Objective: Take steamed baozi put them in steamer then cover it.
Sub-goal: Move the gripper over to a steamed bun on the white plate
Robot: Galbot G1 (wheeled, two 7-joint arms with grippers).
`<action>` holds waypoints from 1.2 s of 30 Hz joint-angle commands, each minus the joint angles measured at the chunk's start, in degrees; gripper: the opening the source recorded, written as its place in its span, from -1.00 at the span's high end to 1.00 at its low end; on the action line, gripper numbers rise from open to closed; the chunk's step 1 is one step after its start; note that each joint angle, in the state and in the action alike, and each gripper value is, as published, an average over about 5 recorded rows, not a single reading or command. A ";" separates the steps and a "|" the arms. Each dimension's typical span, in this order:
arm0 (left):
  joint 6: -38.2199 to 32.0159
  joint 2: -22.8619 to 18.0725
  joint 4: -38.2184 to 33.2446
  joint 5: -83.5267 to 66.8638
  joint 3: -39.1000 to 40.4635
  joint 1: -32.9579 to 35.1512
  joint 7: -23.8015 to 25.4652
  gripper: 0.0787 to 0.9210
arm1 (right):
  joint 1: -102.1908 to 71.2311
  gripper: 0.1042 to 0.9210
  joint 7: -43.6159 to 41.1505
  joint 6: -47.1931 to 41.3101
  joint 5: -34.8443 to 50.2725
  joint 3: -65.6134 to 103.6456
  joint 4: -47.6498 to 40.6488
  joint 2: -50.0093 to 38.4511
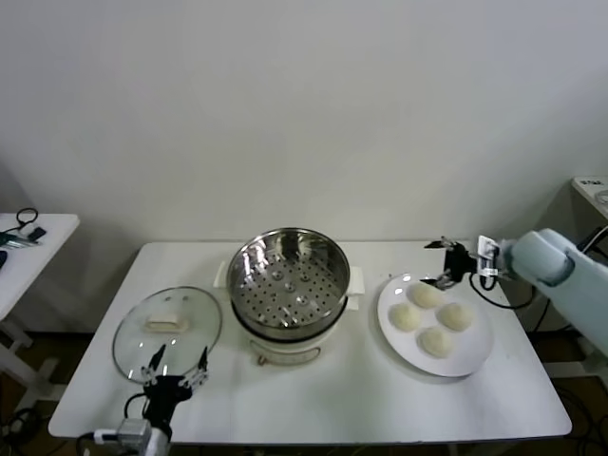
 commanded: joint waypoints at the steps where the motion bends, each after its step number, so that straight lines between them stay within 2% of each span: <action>1: -0.07 0.09 0.29 0.55 0.15 0.01 0.34 -0.77 | 18.54 -0.76 -13.17 1.15 -3.37 -22.26 -12.53 6.07; 11: -0.16 -0.19 0.72 0.68 -0.13 0.08 0.60 -0.77 | 9.47 -0.76 -9.18 -0.29 -4.41 -15.74 -23.56 17.40; 23: -0.40 -0.47 1.43 0.66 -0.26 0.01 0.60 -0.77 | 3.92 -0.76 -8.90 1.51 -9.55 -9.86 -34.56 25.38; 36: -0.89 -0.60 2.21 0.51 -0.53 0.32 0.42 -0.77 | 0.86 -0.75 -7.17 3.09 -14.52 -4.59 -38.82 28.57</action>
